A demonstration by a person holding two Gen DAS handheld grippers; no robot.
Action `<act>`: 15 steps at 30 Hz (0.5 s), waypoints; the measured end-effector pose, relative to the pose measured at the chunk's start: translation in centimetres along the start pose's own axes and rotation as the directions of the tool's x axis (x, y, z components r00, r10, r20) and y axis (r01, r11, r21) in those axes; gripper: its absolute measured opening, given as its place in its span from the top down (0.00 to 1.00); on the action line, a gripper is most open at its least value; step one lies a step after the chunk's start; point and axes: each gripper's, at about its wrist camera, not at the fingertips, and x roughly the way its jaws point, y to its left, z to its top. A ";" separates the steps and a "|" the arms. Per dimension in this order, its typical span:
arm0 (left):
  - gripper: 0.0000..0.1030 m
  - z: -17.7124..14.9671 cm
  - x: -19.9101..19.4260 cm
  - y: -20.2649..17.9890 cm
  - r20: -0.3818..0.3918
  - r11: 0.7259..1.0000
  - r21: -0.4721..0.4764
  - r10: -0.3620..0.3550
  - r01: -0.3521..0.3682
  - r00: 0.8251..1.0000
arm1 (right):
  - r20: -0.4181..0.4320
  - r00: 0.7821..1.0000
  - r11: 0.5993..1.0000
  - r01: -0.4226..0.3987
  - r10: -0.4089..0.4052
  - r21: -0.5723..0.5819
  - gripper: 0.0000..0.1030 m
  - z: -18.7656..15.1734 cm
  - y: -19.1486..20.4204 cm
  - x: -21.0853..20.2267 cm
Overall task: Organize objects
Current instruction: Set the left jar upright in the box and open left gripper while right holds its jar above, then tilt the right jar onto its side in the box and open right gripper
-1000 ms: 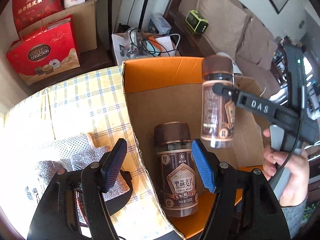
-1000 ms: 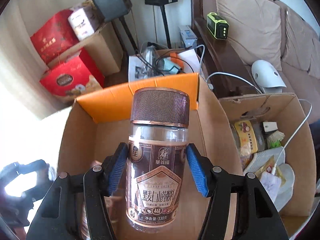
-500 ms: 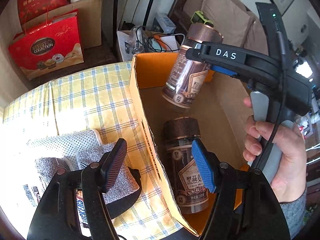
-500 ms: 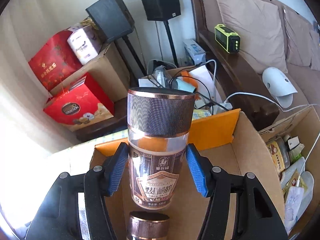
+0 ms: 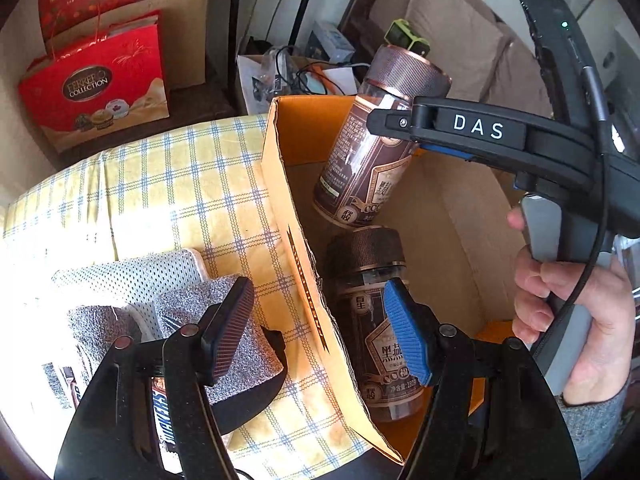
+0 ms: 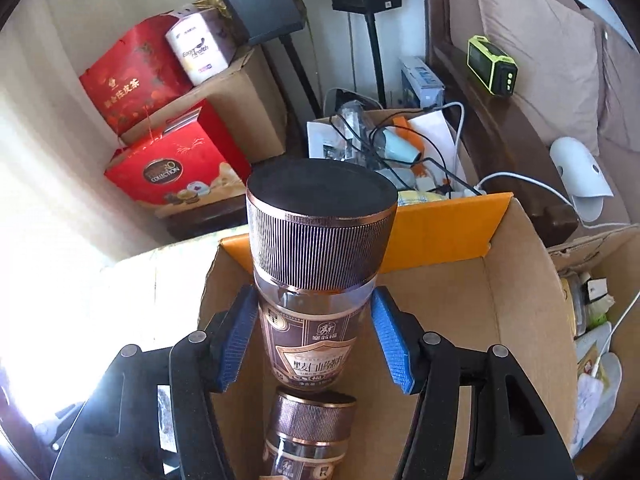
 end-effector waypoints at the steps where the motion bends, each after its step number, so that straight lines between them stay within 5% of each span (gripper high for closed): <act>1: 0.37 0.1 0.1 0.0 -0.002 1.000 -0.001 -0.003 0.003 1.000 | -0.012 1.000 1.000 -0.001 0.001 -0.010 0.42 -0.1 0.2 0.0; 15: 0.37 -0.6 -0.3 -0.9 -0.004 1.000 0.011 -0.011 0.011 1.000 | -0.038 0.998 0.998 -0.053 0.052 -0.034 0.43 -1.4 1.7 -1.1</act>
